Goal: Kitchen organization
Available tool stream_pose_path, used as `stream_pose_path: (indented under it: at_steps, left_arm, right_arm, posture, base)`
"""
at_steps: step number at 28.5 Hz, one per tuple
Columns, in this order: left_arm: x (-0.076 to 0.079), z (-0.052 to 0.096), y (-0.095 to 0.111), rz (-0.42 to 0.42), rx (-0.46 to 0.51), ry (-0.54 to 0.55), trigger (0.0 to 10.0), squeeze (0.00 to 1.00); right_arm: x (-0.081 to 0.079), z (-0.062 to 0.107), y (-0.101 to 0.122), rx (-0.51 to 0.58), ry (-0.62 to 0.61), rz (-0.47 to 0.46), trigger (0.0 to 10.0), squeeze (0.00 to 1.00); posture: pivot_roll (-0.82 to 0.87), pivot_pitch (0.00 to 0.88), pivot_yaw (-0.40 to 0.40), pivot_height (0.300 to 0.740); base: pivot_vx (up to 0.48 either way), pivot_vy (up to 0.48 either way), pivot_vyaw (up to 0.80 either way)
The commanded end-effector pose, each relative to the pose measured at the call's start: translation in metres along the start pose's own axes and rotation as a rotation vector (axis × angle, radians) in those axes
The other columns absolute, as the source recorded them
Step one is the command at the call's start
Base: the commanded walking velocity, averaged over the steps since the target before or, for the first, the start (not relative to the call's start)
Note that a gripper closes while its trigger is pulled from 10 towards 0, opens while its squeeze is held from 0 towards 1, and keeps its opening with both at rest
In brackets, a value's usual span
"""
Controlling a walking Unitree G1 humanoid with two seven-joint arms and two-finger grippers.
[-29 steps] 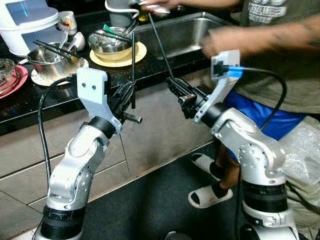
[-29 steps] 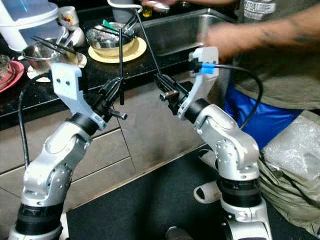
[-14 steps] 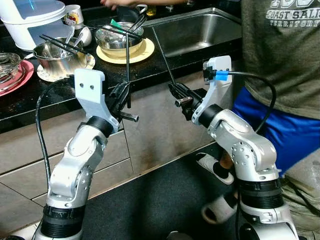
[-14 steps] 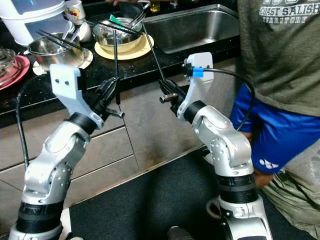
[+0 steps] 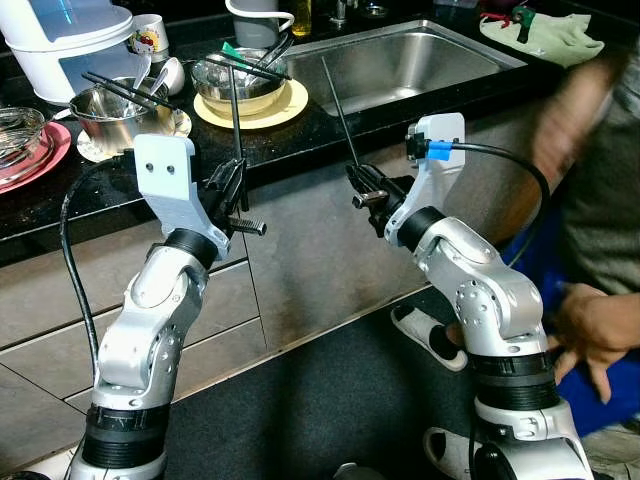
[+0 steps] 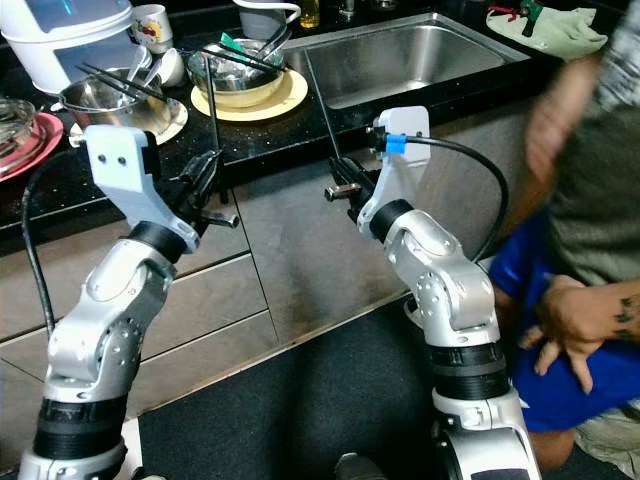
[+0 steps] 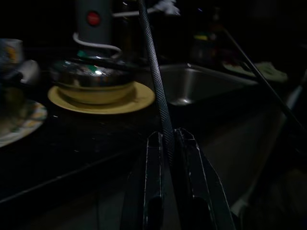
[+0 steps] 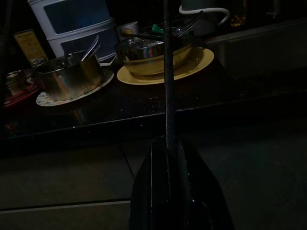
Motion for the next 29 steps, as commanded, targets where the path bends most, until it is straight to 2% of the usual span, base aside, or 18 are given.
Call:
stream_pose_path:
  at_steps: [1, 8, 14, 29]
  left_arm:
    - [-0.0054, -0.0013, -0.0009, -0.007, -0.001, 0.028, 10.0, 0.00]
    - [-0.0083, -0.0002, -0.0048, -0.001, -0.019, 0.042, 10.0, 0.00]
    - [-0.0080, -0.0005, -0.0045, 0.012, -0.014, 0.040, 10.0, 0.00]
    - [-0.0075, -0.0028, 0.0004, 0.001, 0.013, 0.043, 10.0, 0.00]
  right_arm:
    - [0.0013, -0.0024, 0.0015, 0.008, -0.011, 0.005, 10.0, 0.00]
    - [0.0020, -0.0038, 0.0009, 0.011, -0.016, 0.009, 10.0, 0.00]
    - [0.0020, -0.0043, -0.0002, 0.010, -0.015, 0.006, 10.0, 0.00]
    - [0.0069, -0.0037, -0.0011, 0.008, -0.032, 0.012, 10.0, 0.00]
  posture:
    - [0.00, 0.048, 0.016, 0.740]
    - [0.00, 0.046, 0.016, 0.740]
    - [0.00, 0.047, 0.013, 0.740]
    - [0.00, 0.042, 0.013, 0.740]
  base:
    - [0.000, 0.000, 0.00]
    - [0.000, 0.000, 0.00]
    - [0.000, -0.351, 0.00]
    - [0.000, 0.000, 0.00]
Point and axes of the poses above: a point about 5 cm out from each wrist's last joint towards the gripper, its own z axis pointing back from the gripper into the wrist, its own y axis along the axis of the wrist's last joint, x = y × z, the point moved 3 cm from there along -z, pointing out of the wrist towards the gripper, and after that the axes turned 2 degrees about z, right-handed, at the moved point
